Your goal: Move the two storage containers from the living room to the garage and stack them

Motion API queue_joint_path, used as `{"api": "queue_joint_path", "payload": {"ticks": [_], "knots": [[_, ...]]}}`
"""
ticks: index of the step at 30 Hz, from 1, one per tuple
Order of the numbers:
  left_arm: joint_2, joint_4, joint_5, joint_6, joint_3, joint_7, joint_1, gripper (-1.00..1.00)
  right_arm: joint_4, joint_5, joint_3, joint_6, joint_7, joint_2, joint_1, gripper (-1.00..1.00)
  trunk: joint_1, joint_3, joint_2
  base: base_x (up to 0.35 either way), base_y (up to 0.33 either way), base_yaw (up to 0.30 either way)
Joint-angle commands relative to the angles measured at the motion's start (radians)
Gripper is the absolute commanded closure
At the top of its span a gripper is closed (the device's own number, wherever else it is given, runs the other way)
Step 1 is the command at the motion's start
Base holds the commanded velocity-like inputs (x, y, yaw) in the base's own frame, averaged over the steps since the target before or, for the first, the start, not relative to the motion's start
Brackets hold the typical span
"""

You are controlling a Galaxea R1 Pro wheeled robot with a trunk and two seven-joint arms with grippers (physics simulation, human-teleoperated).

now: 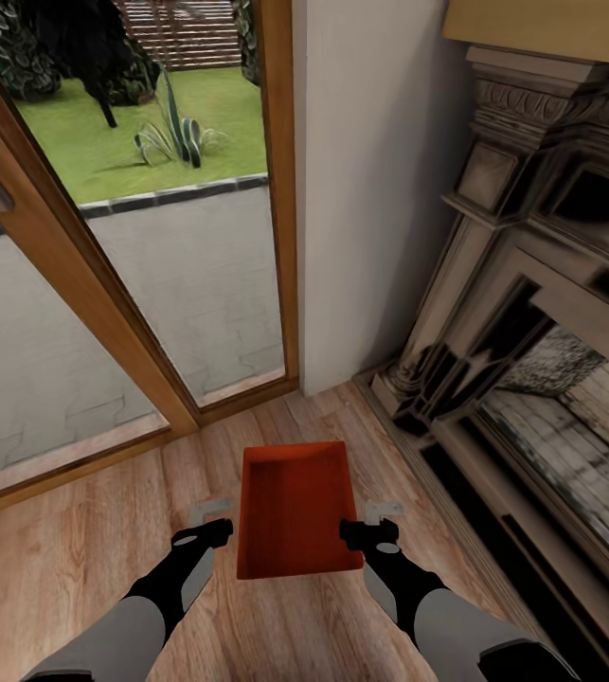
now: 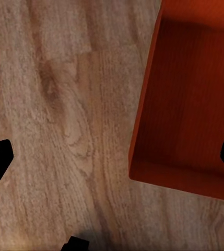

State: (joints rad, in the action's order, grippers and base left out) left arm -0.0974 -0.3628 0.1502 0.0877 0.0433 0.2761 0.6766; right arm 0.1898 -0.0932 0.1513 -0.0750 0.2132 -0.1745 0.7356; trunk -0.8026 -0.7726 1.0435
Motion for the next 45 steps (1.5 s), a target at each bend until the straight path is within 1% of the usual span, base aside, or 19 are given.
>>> {"api": "queue_joint_path", "payload": {"ticks": [1, 7, 17, 20, 22, 23, 24, 27, 38, 45], "knots": [[-0.001, -0.002, 0.004, 0.005, 0.004, 0.002, 0.000, -1.00, -0.001, -0.010, 0.008, -0.004, 0.005, 0.000, 0.001, -1.00, 0.000, -0.001, 0.000, 0.000, 0.000, 0.000], [-0.003, -0.003, 0.005, 0.003, 0.007, 0.003, 0.000, -1.00, -0.001, -0.010, 0.008, -0.008, 0.005, 0.001, 0.001, -1.00, 0.000, -0.001, 0.000, 0.000, 0.000, 0.000], [-0.002, -0.003, 0.007, 0.003, 0.009, 0.003, 0.000, -1.00, -0.003, -0.010, 0.008, -0.017, 0.005, 0.002, 0.001, -1.00, -0.038, -0.032, 0.070, 0.000, 0.000, 0.000], [-0.003, -0.004, 0.004, 0.004, 0.006, 0.002, 0.000, -1.00, -0.007, -0.010, 0.009, -0.053, 0.005, 0.004, 0.001, -1.00, -0.050, -0.041, 0.091, 0.000, 0.000, 0.000], [-0.004, -0.004, 0.000, 0.005, 0.005, 0.002, 0.000, -1.00, -0.009, -0.007, 0.010, -0.060, 0.005, 0.005, 0.001, -1.00, -0.058, -0.048, 0.105, 0.000, 0.000, 0.000], [-0.006, -0.003, -0.009, 0.005, 0.003, 0.002, 0.000, -1.00, -0.010, -0.003, 0.010, -0.063, 0.005, 0.006, 0.001, -1.00, -0.061, -0.051, 0.112, 0.000, 0.000, 0.000], [-0.011, 0.001, -0.078, 0.006, -0.038, 0.003, 0.000, -1.00, -0.012, 0.022, 0.010, -0.067, 0.005, 0.006, 0.001, -1.00, -0.065, -0.054, 0.119, 0.000, 0.000, 0.000], [-0.018, 0.005, -0.105, 0.005, -0.054, 0.003, 0.000, -1.00, -0.013, 0.035, 0.010, -0.066, 0.003, 0.005, 0.001, -1.00, -0.077, -0.063, 0.140, 0.000, 0.000, 0.000], [-0.021, 0.002, -0.109, 0.003, -0.057, 0.003, 0.000, -1.00, -0.013, 0.036, 0.010, -0.056, -0.001, 0.007, 0.001, -1.00, -0.119, -0.098, 0.217, 0.000, 0.000, 0.000], [-0.024, 0.005, -0.108, 0.003, -0.058, -0.005, 0.000, -1.00, -0.043, 0.038, 0.011, -0.064, -0.001, 0.007, 0.001, -1.00, -0.146, -0.120, 0.266, 0.000, 0.000, 0.000]]}}
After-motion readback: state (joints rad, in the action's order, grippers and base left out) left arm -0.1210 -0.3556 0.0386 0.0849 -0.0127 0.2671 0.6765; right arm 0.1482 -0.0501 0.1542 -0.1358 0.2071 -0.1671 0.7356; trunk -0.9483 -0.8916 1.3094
